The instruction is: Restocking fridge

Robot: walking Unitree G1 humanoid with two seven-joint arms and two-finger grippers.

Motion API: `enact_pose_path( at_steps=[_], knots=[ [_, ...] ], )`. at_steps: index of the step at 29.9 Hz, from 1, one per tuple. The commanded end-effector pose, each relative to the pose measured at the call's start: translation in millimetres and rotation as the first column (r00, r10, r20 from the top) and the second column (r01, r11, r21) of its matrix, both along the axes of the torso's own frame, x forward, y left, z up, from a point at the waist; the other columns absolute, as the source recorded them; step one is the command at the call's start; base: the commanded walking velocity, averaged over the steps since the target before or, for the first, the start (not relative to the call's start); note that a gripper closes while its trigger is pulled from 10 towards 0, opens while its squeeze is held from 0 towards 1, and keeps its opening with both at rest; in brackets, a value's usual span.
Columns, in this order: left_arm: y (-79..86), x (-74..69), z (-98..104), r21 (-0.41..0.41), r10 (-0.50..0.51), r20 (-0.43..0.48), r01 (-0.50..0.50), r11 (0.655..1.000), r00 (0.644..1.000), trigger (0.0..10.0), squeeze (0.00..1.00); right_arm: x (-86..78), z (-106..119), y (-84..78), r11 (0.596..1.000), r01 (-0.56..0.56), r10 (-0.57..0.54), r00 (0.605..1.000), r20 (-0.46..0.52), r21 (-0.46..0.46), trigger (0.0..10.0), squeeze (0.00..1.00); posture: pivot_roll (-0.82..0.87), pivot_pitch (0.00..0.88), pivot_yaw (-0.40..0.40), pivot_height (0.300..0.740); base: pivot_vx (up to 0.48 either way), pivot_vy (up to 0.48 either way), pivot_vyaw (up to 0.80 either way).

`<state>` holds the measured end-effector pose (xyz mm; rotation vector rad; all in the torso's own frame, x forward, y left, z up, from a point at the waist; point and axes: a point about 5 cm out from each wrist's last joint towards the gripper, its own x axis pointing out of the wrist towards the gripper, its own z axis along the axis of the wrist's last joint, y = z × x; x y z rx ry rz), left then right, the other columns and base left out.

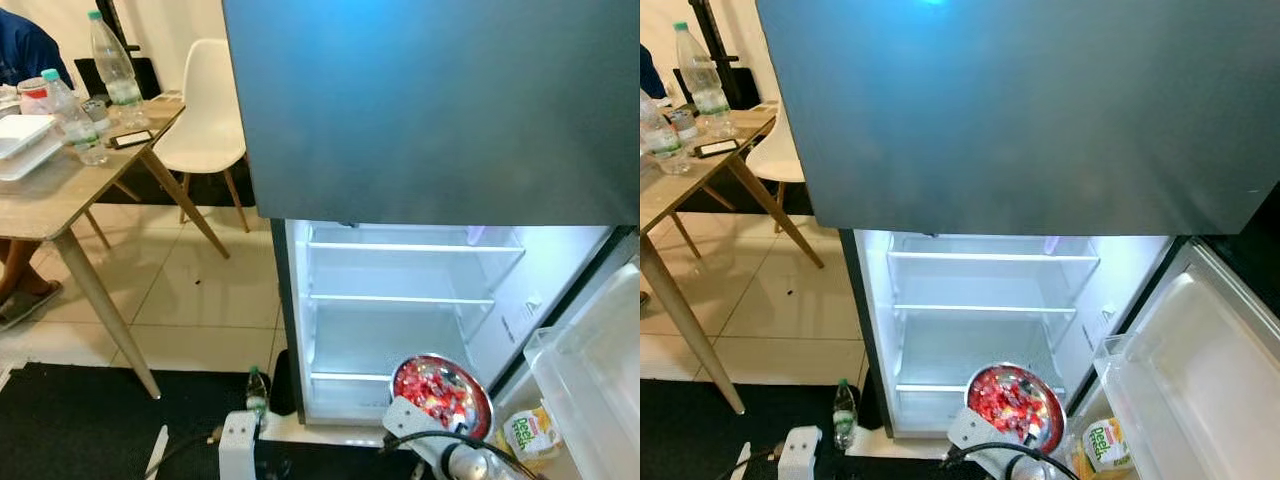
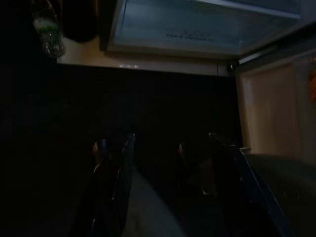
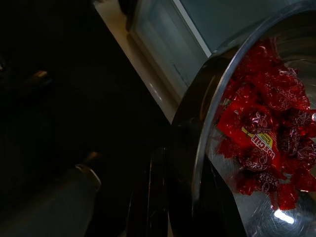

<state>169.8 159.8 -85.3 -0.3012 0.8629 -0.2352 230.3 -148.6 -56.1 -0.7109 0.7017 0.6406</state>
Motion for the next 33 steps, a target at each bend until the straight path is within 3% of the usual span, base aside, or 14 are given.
enact_pose_path(
  at_steps=[1, 11, 28, 33],
  knots=[
    [3.4, -1.9, -1.0, 0.02, -0.007, -0.013, 0.007, 1.0, 1.0, 10.0, 0.0, 2.5, 1.6, 0.2, 1.0, 0.003, -0.003, 1.0, 0.016, -0.005, 10.0, 0.0, -0.02, 0.001, 0.002, 0.74, 0.311, 0.0, 0.0],
    [9.5, -6.4, -2.8, 0.04, -0.008, -0.033, 0.009, 0.999, 0.999, 10.0, 0.0, 2.6, 1.4, -0.2, 1.0, 0.017, -0.017, 1.0, 0.021, -0.01, 10.0, 0.0, -0.02, 0.0, 0.007, 0.74, 0.313, 0.0, 0.0],
    [6.3, -6.7, -3.4, 0.049, -0.015, -0.035, 0.016, 0.999, 0.999, 10.0, 0.0, 6.7, 4.0, 0.7, 1.0, 0.018, -0.017, 0.999, 0.041, -0.014, 10.0, 0.0, -0.02, 0.0, 0.008, 0.74, 0.317, 0.0, 0.0],
    [6.0, -5.6, -2.8, 0.053, -0.046, -0.033, 0.048, 0.997, 0.998, 10.0, 0.0, 6.8, 4.1, 0.9, 1.0, 0.018, -0.017, 0.999, 0.042, -0.014, 10.0, 0.0, -0.02, 0.0, 0.008, 0.74, 0.0, -0.074, 0.0]
  ],
)
